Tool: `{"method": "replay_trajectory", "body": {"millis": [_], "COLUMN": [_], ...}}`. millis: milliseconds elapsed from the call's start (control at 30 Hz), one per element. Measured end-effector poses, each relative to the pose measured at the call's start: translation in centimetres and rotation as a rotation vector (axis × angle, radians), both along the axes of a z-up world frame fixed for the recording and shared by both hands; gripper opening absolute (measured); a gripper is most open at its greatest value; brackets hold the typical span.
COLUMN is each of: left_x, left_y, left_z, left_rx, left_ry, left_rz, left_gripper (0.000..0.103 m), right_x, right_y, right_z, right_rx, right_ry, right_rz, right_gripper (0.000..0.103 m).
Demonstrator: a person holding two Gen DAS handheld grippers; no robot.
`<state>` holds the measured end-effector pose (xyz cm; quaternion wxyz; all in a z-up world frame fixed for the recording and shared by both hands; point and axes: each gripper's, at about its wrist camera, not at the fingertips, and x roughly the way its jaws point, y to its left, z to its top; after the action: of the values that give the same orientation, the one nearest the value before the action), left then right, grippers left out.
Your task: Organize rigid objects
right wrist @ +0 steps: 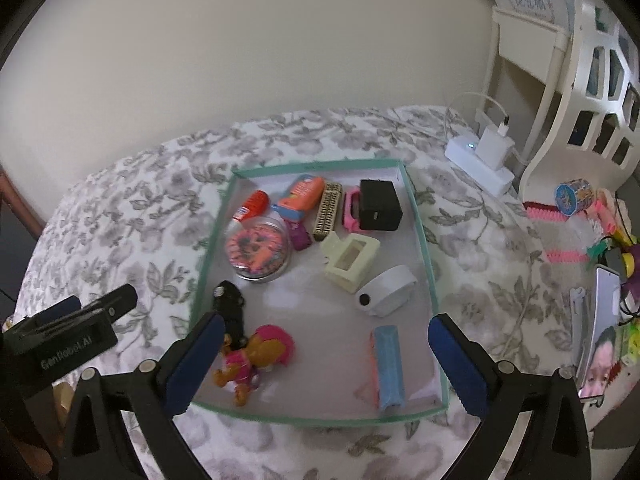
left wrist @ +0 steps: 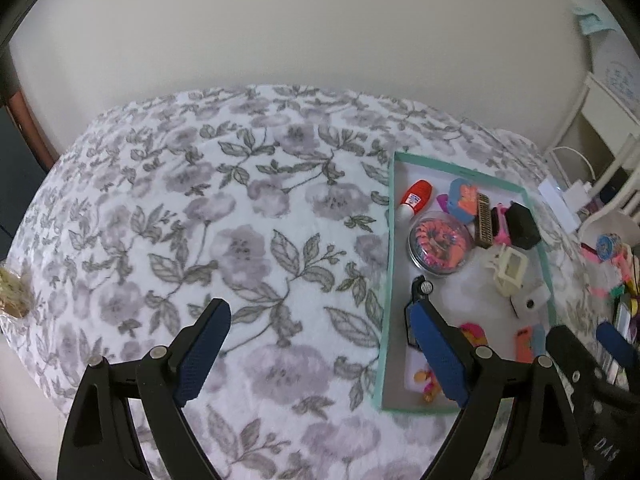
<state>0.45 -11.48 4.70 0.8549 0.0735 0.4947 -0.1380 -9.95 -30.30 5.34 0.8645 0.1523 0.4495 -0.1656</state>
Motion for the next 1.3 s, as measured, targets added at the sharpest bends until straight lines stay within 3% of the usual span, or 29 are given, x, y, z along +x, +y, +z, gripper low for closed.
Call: {"method": "replay_trajectory", "body": {"millis": [267,733,933,1300], "left_x": [-3.1,-8.0,-8.4,-8.5], "left_y": [2.3,5.3,7.2,8.9], "left_z": [2.5,2.5,2.5,2.6], "left_rx": [0.035,0.118,0.085,0.063], "left_ry": [-0.079,-0.126,-0.092,-0.100], "left_rz": [-0.023,-0.043,0.009,0.084], "left_gripper": [0.092,0.092,0.092,0.092], "right_x": [-2.5,-5.4,-6.3,-7.0], "right_y": [2.4,5.4,5.6,6.5], "right_z": [2.1,2.2,2.8,3.5], "right_rx": [-0.024,-0.020,-0.025,-0.068], "right_ry": [-0.062,-0.080,-0.100,-0.107], "right_rz": [0.025,0.044,0.031,0.022], "right_gripper": [0.103,0.103,0.103,0.103]}}
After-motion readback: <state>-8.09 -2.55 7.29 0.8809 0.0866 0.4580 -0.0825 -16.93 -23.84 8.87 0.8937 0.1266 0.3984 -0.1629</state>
